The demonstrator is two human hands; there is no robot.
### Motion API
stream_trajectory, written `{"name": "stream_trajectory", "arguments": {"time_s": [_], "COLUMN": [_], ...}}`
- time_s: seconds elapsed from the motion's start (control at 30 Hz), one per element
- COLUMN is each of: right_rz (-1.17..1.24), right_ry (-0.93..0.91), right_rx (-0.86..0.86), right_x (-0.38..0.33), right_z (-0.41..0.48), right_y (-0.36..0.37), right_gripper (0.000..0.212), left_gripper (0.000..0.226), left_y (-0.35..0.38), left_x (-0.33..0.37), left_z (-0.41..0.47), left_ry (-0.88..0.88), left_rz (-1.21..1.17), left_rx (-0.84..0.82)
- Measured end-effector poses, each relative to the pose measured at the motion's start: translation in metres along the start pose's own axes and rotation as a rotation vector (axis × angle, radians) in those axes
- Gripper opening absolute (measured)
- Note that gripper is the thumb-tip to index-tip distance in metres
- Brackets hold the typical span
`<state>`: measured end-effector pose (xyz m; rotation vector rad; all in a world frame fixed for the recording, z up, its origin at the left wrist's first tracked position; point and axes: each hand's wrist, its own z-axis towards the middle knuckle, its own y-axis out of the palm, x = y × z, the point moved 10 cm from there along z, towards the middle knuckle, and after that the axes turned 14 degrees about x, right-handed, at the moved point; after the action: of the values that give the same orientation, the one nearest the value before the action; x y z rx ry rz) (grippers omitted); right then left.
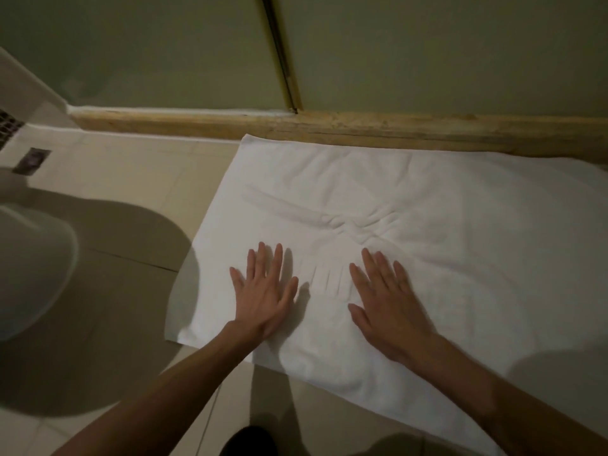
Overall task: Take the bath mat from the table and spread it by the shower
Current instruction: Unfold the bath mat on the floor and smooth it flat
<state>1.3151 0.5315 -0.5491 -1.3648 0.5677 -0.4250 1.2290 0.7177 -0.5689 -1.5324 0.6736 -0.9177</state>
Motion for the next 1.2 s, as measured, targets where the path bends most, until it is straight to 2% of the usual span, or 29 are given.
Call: {"name": "stream_trajectory", "arguments": {"time_s": [0.23,0.4,0.53,0.63,0.77,1.03,1.2], "right_rz": [-0.042,-0.062,0.027,0.109,0.052,0.013,0.093], "right_ry": [0.005,0.053,-0.1,-0.237,-0.316,-0.33,-0.238], "right_rx": [-0.039,-0.055,-0.041,-0.109,-0.178,-0.297,-0.273], "right_x": [-0.003,-0.016,-0.079,-0.132,-0.169,-0.188,-0.184], "right_z": [-0.007,0.002,0.017,0.017,0.018,0.015,0.028], "right_y": [0.018,0.004,-0.004,0.009,0.025,0.044,0.028], "right_gripper": [0.068,0.073,0.067,0.069,0.069,0.075,0.069], "left_gripper": [0.073,0.069,0.07,0.069,0.069,0.074,0.074], "left_y": [-0.002,0.001,-0.006,-0.011,-0.013,-0.019,-0.019], "left_x": [-0.043,-0.047,-0.063,-0.091,-0.103,-0.114,-0.096], "left_z": [-0.015,-0.018,-0.019,-0.026,-0.033,-0.037,-0.017], "left_ry": [0.016,-0.004,-0.067,-0.143,-0.129,-0.147,-0.069], "left_rz": [0.029,0.034,0.001,-0.023,-0.094,-0.251,-0.118], "left_rx": [0.042,0.044,0.062,0.069,0.059,0.073,0.062]}}
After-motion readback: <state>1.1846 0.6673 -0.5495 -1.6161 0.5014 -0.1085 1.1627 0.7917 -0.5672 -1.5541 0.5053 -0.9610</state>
